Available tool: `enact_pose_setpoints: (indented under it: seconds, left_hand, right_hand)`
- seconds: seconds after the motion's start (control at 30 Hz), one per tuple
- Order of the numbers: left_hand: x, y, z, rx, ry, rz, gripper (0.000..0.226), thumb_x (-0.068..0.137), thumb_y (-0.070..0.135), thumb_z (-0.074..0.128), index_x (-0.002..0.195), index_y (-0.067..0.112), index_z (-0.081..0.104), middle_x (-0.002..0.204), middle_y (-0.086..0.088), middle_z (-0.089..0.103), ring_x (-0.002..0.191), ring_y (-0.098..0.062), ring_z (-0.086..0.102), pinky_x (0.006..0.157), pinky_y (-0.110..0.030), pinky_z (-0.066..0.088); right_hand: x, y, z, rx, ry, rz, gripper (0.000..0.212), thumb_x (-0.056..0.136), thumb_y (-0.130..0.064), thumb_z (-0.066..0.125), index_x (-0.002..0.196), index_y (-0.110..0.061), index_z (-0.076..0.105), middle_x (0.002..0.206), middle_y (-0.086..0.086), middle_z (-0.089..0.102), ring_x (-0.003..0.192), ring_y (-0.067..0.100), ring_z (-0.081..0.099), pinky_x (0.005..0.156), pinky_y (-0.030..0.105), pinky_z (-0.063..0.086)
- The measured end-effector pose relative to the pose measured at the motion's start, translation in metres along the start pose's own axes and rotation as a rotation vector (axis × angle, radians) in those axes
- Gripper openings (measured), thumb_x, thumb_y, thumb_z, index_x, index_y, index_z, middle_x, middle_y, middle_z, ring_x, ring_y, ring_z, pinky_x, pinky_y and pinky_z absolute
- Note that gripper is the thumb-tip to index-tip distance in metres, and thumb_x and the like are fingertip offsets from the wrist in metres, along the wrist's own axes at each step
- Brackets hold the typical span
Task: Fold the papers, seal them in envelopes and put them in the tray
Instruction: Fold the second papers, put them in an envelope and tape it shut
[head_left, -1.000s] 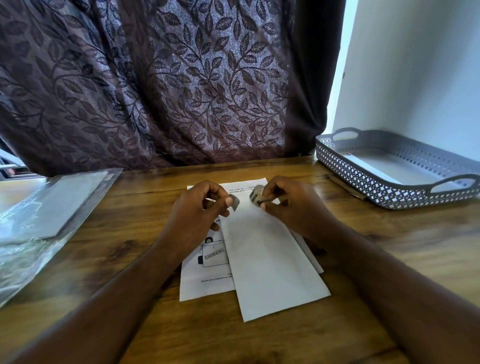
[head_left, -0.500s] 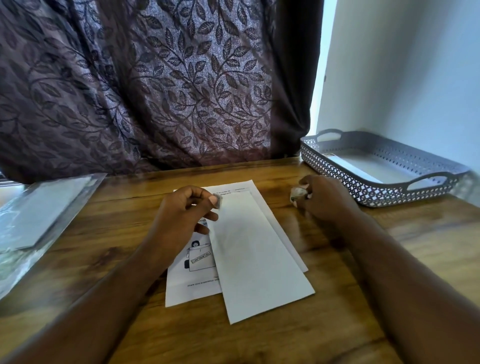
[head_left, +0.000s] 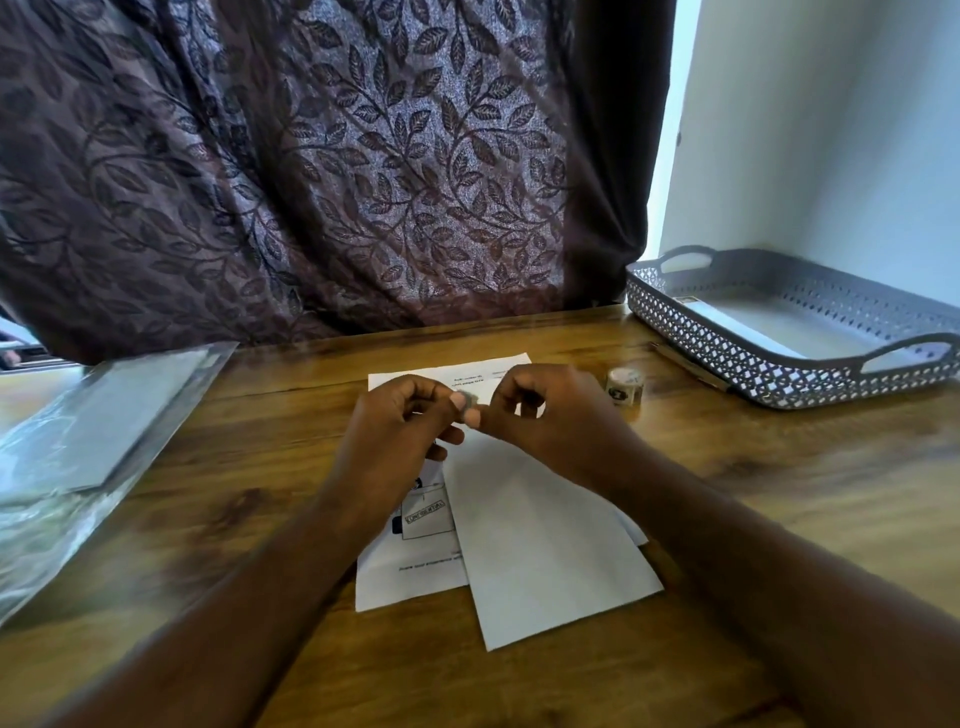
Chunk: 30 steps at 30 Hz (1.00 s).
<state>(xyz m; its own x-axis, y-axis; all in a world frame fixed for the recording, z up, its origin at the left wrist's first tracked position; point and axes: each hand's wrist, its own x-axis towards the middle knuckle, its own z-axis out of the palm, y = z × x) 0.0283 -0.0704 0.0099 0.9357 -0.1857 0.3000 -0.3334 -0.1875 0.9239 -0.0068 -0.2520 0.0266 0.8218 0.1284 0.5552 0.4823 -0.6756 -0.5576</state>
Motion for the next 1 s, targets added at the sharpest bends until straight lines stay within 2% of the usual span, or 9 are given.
enact_pose_setpoints:
  seconds: [0.1, 0.27, 0.37, 0.47, 0.6, 0.73, 0.83, 0.93, 1.0]
  left_hand:
    - [-0.003, 0.002, 0.003, -0.009, -0.026, -0.014, 0.012, 0.097, 0.023, 0.063, 0.095, 0.014, 0.071, 0.090, 0.001, 0.077, 0.080, -0.017, 0.074, 0.066, -0.024, 0.059]
    - [-0.007, 0.007, 0.005, -0.097, -0.047, -0.033, 0.011, 0.097, 0.017, 0.062, 0.096, 0.011, 0.070, 0.086, -0.001, 0.076, 0.076, -0.019, 0.074, 0.063, -0.023, 0.059]
    - [-0.007, 0.008, 0.006, -0.107, -0.058, -0.034, 0.009, 0.097, 0.018, 0.063, 0.096, 0.012, 0.070, 0.086, 0.001, 0.076, 0.076, -0.018, 0.074, 0.062, -0.023, 0.059]
    - [-0.004, 0.006, 0.005, -0.077, -0.003, -0.035, 0.009, 0.097, 0.021, 0.063, 0.096, 0.017, 0.071, 0.086, 0.005, 0.076, 0.075, -0.017, 0.074, 0.060, -0.022, 0.057]
    - [-0.001, -0.003, -0.004, 0.193, 0.114, 0.066, 0.006, 0.095, 0.026, 0.066, 0.092, 0.029, 0.071, 0.086, 0.014, 0.074, 0.078, -0.005, 0.070, 0.066, -0.019, 0.056]
    - [0.011, -0.003, -0.005, 0.490, 0.101, 0.104, 0.005, 0.095, 0.035, 0.066, 0.093, 0.033, 0.070, 0.100, 0.019, 0.070, 0.093, -0.001, 0.063, 0.073, -0.015, 0.043]
    - [0.029, 0.001, 0.011, 0.699, 0.025, 0.107, 0.018, 0.094, 0.043, 0.064, 0.105, 0.030, 0.070, 0.121, 0.010, 0.066, 0.108, -0.008, 0.056, 0.085, -0.025, 0.042]
    - [0.037, -0.004, 0.024, 0.788, -0.061, 0.053, 0.047, 0.089, 0.060, 0.063, 0.123, 0.028, 0.065, 0.137, 0.007, 0.059, 0.123, -0.014, 0.051, 0.101, -0.032, 0.039]
    - [0.038, -0.010, 0.029, 0.862, -0.140, 0.028, 0.071, 0.081, 0.076, 0.057, 0.136, 0.031, 0.056, 0.146, 0.007, 0.053, 0.133, -0.016, 0.046, 0.110, -0.039, 0.036]
  right_hand:
    - [0.002, 0.006, 0.002, -0.054, 0.020, -0.040, 0.026, 0.088, -0.036, 0.074, 0.080, -0.011, 0.074, 0.072, -0.012, 0.062, 0.064, 0.007, 0.057, 0.056, 0.018, 0.041]
    - [0.003, 0.012, 0.004, -0.043, 0.018, 0.039, 0.010, 0.090, -0.022, 0.075, 0.084, -0.015, 0.074, 0.069, -0.021, 0.057, 0.065, 0.001, 0.055, 0.058, 0.010, 0.038]
    - [0.004, 0.013, 0.004, 0.016, 0.016, 0.077, 0.011, 0.090, -0.019, 0.074, 0.084, -0.010, 0.074, 0.071, -0.015, 0.060, 0.067, 0.006, 0.056, 0.061, 0.025, 0.046]
    - [0.005, 0.016, -0.002, 0.127, 0.070, 0.163, 0.014, 0.090, -0.020, 0.073, 0.084, -0.008, 0.073, 0.073, 0.003, 0.068, 0.070, 0.028, 0.062, 0.063, 0.046, 0.056]
    - [0.008, 0.029, -0.007, 0.265, 0.157, 0.336, 0.013, 0.095, -0.014, 0.066, 0.085, -0.006, 0.069, 0.081, 0.010, 0.073, 0.075, 0.031, 0.068, 0.065, 0.050, 0.059]
    - [0.007, 0.041, -0.007, 0.464, 0.200, 0.489, 0.020, 0.102, -0.018, 0.056, 0.089, -0.006, 0.065, 0.080, 0.010, 0.072, 0.065, 0.019, 0.059, 0.057, 0.039, 0.049]
    - [0.013, 0.048, -0.018, 0.549, 0.267, 0.522, 0.022, 0.102, -0.016, 0.055, 0.090, 0.000, 0.067, 0.070, 0.010, 0.068, 0.060, 0.020, 0.057, 0.053, 0.034, 0.045]
    - [0.017, 0.052, -0.022, 0.428, 0.244, 0.492, 0.022, 0.100, -0.018, 0.060, 0.086, -0.004, 0.069, 0.072, 0.011, 0.073, 0.061, 0.024, 0.063, 0.059, 0.041, 0.055]
    - [0.021, 0.059, -0.023, 0.269, 0.198, 0.467, 0.021, 0.099, -0.020, 0.061, 0.082, -0.009, 0.069, 0.071, 0.008, 0.073, 0.057, 0.016, 0.065, 0.058, 0.035, 0.058]
